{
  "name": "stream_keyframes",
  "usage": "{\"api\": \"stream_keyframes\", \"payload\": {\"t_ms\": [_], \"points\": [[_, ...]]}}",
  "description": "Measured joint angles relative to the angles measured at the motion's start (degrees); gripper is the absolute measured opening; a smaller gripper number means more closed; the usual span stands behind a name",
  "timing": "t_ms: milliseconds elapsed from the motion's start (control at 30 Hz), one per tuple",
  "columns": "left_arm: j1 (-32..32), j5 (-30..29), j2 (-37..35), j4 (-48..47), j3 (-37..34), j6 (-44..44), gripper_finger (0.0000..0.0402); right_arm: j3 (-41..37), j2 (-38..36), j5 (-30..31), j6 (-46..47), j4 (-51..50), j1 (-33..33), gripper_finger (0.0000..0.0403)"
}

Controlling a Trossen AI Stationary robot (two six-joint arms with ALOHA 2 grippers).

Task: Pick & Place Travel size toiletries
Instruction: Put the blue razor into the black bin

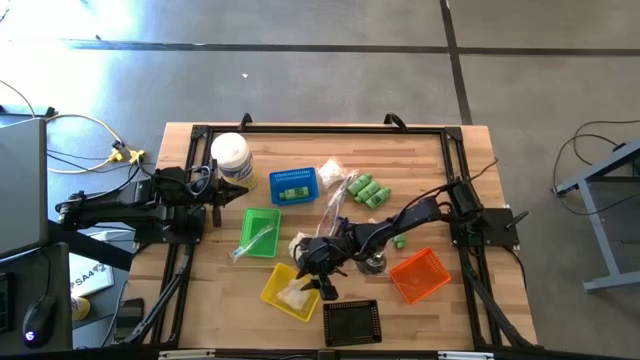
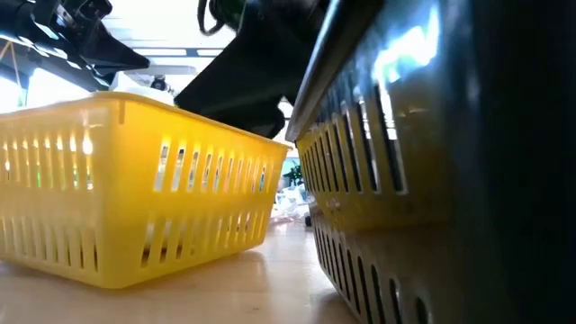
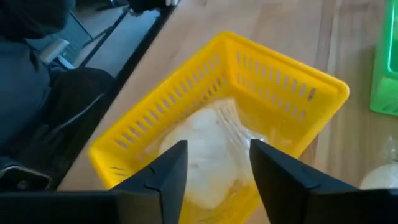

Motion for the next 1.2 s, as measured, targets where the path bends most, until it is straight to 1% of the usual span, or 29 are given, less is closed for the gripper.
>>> {"api": "stream_keyframes", "payload": {"t_ms": [167, 300, 367, 433, 500, 533, 633, 667, 733, 833, 933, 1033, 1133, 1200], "points": [[0.0, 0.0, 0.0, 0.0, 0.0, 0.01, 0.0, 0.04, -4.14, -0.17, -0.33, -1.32, 0.01, 0.0176], [0.0, 0.0, 0.01, 0.0, 0.0, 0.01, 0.0, 0.02, -9.78, 1.43, -2.94, -7.32, -0.86, 0.0172], [0.0, 0.0, 0.0, 0.0, 0.0, 0.01, 0.0, 0.02, -14.14, 3.43, -6.98, -12.99, -1.5, 0.0161], [0.0, 0.02, 0.0, 0.0, 0.0, -0.25, 0.0, -0.08, -17.51, 3.75, -12.52, -16.93, -2.72, 0.0144], [0.0, 0.01, 0.01, 0.0, 0.0, -0.98, 0.0, -1.74, -20.64, 4.06, -15.3, -19.56, -4.31, 0.0122], [0.0, 0.02, 0.0, -0.01, 0.0, -1.38, 0.0, -2.81, -21.72, 2.87, -15.79, -19.67, -5.58, 0.011], [0.0, 0.01, 0.0, -0.52, 0.0, -1.21, 0.0, -6.4, -25.39, -6.69, -18.13, -19.39, -9.83, 0.0067], [0.0, 0.0, 0.0, -0.82, 0.0, -1.22, 0.0, -7.79, -26.52, -10.06, -18.72, -17.9, -11.36, 0.0051], [0.0, 0.0, 0.02, -0.92, 0.0, -1.17, 0.0, -10.7, -28.87, -14.19, -19.9, -15.43, -14.04, 0.0019], [0.0, 0.0, 0.0, -0.99, 0.0, -0.56, 0.0, -14.71, -30.87, -16.58, -21.46, -11.08, -17.54, 0.0009], [0.0, -0.09, 0.02, -1.01, 0.0, 0.33, 0.0, -18.08, -32.24, -20.84, -24.78, -10.71, -20.78, 0.0006], [0.0, -1.81, 0.02, -1.0, 0.0, 0.49, 0.0, -21.28, -34.33, -24.11, -24.05, -8.99, -23.15, 0.0004], [0.0, -4.05, 0.01, -1.53, 0.0, 0.5, 0.0, -23.87, -36.93, -22.44, -21.09, -5.86, -23.45, 0.0004], [0.02, -4.45, 0.0, -1.78, 0.0, 0.49, 0.0, -26.92, -38.96, -21.27, -19.98, -4.39, -23.43, 0.0003]]}}
